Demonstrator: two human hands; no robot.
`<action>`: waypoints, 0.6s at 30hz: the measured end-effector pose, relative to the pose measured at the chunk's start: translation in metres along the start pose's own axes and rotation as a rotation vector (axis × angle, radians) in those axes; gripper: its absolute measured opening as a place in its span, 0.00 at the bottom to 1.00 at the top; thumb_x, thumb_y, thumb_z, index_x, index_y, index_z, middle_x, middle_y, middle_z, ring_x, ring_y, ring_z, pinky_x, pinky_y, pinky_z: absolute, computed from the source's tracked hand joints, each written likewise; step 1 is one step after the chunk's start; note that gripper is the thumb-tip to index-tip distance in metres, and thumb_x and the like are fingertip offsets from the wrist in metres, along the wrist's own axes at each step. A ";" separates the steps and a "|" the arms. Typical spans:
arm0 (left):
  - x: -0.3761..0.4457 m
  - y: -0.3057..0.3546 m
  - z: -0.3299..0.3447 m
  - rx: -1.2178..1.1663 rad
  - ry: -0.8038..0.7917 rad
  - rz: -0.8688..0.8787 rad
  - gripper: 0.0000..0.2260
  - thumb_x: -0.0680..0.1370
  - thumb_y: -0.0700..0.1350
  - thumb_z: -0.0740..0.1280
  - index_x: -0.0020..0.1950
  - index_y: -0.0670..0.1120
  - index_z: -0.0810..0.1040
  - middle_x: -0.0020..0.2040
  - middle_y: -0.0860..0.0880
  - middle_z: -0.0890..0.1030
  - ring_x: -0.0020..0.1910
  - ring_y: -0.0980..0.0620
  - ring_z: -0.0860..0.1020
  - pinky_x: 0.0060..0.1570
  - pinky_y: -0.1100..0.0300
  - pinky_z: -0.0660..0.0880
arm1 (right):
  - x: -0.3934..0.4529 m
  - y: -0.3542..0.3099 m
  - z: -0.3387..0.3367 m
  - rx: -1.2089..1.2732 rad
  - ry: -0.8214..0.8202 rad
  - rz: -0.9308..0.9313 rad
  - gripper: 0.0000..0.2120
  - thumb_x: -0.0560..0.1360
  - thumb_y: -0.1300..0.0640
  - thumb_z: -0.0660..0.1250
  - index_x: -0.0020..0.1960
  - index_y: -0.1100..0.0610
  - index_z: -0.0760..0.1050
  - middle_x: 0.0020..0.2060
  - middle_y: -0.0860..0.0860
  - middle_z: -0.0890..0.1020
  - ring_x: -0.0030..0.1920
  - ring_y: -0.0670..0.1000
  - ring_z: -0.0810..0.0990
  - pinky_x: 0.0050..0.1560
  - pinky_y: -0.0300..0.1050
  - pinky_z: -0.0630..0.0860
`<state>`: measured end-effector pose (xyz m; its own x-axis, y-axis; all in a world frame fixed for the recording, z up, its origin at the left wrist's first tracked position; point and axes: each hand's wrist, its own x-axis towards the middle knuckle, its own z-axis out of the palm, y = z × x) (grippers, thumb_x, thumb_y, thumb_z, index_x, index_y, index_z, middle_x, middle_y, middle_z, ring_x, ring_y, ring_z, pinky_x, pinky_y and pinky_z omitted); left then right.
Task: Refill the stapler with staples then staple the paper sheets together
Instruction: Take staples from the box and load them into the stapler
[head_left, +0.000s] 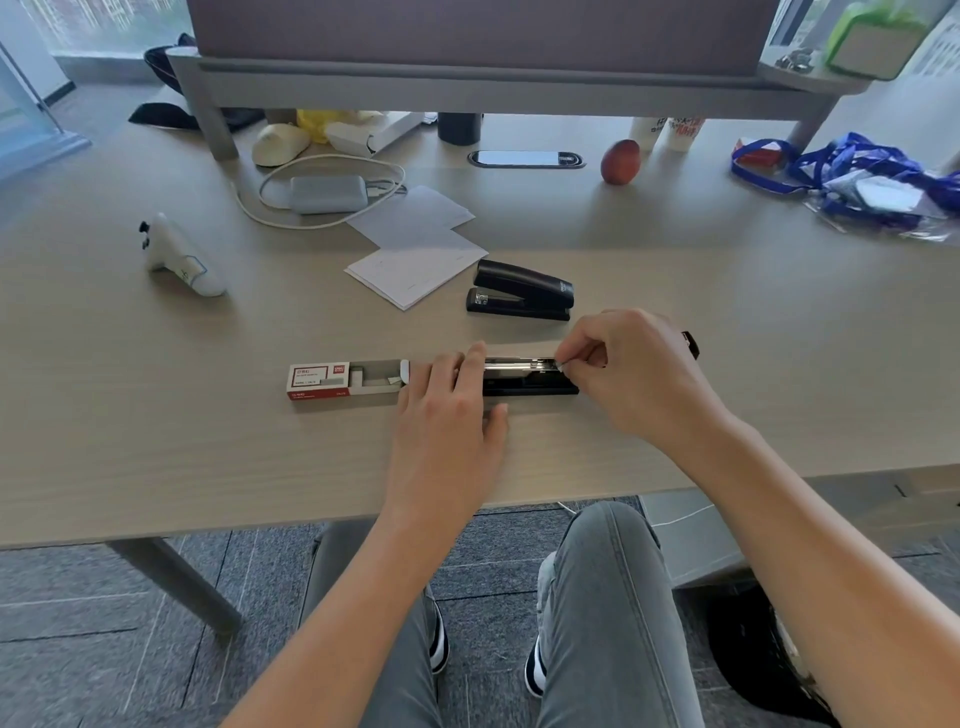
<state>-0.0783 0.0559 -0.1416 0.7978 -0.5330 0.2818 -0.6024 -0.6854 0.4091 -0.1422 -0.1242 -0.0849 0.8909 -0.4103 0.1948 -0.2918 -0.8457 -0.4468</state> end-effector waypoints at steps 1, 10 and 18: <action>0.000 0.000 0.000 -0.002 0.001 0.000 0.26 0.79 0.51 0.65 0.76 0.45 0.66 0.66 0.47 0.74 0.65 0.45 0.70 0.67 0.49 0.68 | 0.000 0.000 0.000 0.007 0.008 -0.003 0.07 0.72 0.60 0.73 0.44 0.49 0.86 0.33 0.41 0.81 0.37 0.45 0.79 0.38 0.28 0.67; 0.000 -0.001 0.000 0.013 0.005 0.004 0.27 0.79 0.51 0.65 0.76 0.45 0.65 0.66 0.47 0.74 0.65 0.45 0.69 0.68 0.50 0.67 | -0.008 0.006 0.007 0.071 0.101 -0.066 0.06 0.73 0.61 0.75 0.45 0.50 0.86 0.39 0.44 0.84 0.39 0.45 0.82 0.47 0.46 0.79; -0.001 0.001 -0.001 0.010 0.005 -0.004 0.27 0.79 0.51 0.65 0.76 0.46 0.65 0.66 0.48 0.74 0.66 0.46 0.70 0.68 0.50 0.67 | -0.010 0.009 0.011 0.044 0.131 -0.118 0.05 0.73 0.61 0.75 0.46 0.52 0.86 0.40 0.45 0.83 0.38 0.49 0.82 0.45 0.51 0.81</action>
<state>-0.0794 0.0559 -0.1410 0.8002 -0.5278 0.2847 -0.5995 -0.6923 0.4017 -0.1501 -0.1234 -0.1005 0.8641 -0.3523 0.3594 -0.1697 -0.8762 -0.4510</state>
